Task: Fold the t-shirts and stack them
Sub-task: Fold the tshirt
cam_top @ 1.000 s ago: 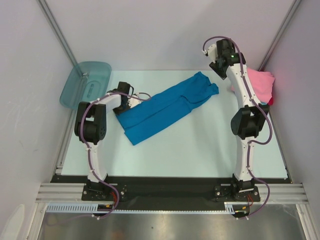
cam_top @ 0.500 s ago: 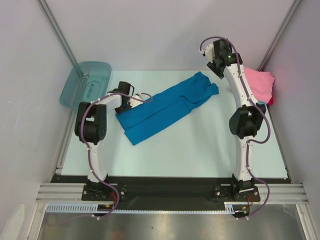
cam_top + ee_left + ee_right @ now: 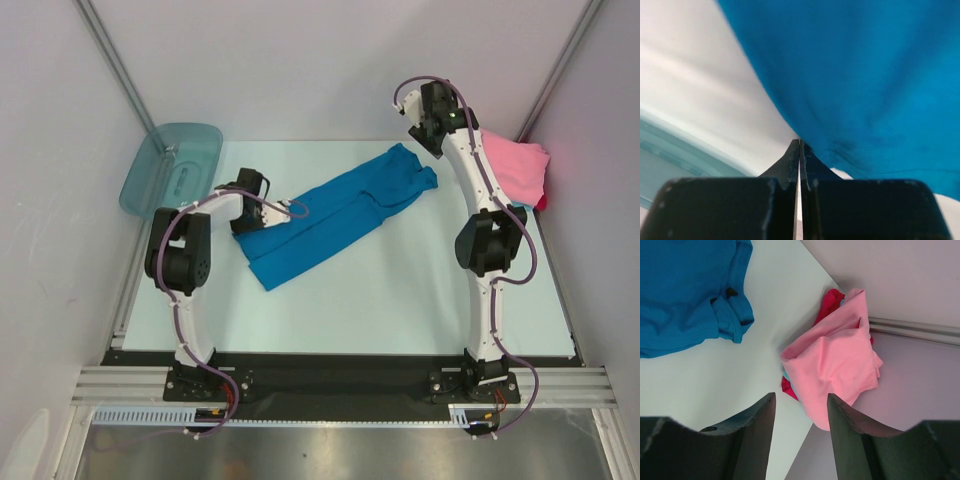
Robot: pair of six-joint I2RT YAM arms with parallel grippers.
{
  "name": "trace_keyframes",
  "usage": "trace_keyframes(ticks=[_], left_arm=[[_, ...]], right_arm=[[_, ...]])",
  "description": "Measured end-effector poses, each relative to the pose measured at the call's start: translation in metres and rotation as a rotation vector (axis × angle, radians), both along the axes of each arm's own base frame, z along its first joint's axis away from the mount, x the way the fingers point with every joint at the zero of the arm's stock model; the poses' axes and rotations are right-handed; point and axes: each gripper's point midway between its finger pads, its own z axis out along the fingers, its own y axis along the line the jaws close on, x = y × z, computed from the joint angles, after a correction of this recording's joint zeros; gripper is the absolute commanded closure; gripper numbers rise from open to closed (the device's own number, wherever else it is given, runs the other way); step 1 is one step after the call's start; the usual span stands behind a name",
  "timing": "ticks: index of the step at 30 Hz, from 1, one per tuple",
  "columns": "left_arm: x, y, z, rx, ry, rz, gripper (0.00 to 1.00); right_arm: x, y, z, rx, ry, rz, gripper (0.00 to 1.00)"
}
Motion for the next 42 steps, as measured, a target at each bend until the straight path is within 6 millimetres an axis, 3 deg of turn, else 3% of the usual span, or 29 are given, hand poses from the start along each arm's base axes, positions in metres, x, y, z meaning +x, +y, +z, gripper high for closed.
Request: trace_keyframes(ticks=[13,34,42], left_arm=[[-0.03,-0.014,-0.002,0.028,0.116,-0.123,1.0],[-0.054,-0.032,-0.004,0.092,0.165,-0.257,1.0],[-0.066,-0.062,-0.004,0.127,0.2,-0.403,1.0]], right_arm=[[0.001,0.007,-0.002,0.029,0.001,0.019,0.49],[0.001,0.011,-0.002,0.034,0.002,0.029,0.5],[0.0,0.012,-0.003,0.032,0.009,0.033,0.5]])
